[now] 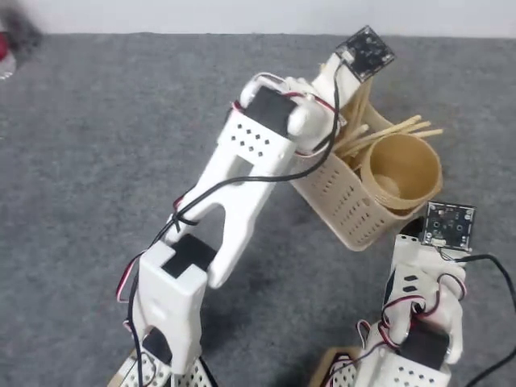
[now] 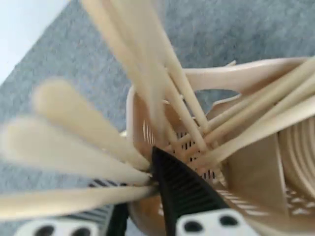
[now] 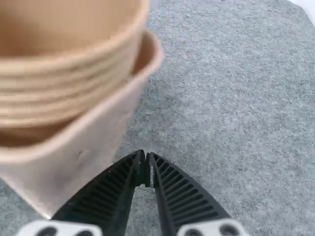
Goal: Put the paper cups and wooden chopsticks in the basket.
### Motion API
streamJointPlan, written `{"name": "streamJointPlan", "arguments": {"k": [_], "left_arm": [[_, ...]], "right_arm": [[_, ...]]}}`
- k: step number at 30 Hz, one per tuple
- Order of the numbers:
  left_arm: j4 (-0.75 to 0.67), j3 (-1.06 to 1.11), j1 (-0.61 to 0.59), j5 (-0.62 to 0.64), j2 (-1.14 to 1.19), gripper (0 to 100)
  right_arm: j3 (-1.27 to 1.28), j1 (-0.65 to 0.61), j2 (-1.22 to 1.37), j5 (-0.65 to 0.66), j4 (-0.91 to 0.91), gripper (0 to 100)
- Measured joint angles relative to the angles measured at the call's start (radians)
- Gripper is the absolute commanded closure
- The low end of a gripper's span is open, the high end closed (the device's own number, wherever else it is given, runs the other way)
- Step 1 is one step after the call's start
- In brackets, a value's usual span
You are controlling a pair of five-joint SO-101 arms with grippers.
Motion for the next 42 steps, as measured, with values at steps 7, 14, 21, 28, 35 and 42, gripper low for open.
{"name": "streamJointPlan", "arguments": {"k": [7, 14, 21, 28, 35, 42], "left_arm": [[0.149, -0.025, -0.097, 0.000, 0.000, 99], [0.176, -0.003, -0.318, 0.031, -0.002, 99], [0.176, 0.043, -0.407, 0.034, -0.009, 97], [0.178, 0.084, -0.408, 0.031, -0.015, 63], [0.183, 0.072, -0.371, 0.029, -0.166, 55], [0.186, 0.002, -0.353, 0.029, -0.413, 55]], "right_arm": [[0.000, 0.000, 0.000, 0.000, 0.000, 99.0], [0.000, 0.000, 0.000, 0.000, 0.000, 99.0], [0.000, 0.000, 0.000, 0.000, 0.000, 99.0], [0.000, 0.000, 0.000, 0.000, 0.000, 99.0], [0.000, -0.038, 0.000, 0.000, 0.000, 98.7], [0.000, -0.074, 0.000, 0.106, 0.000, 81.6]]}}
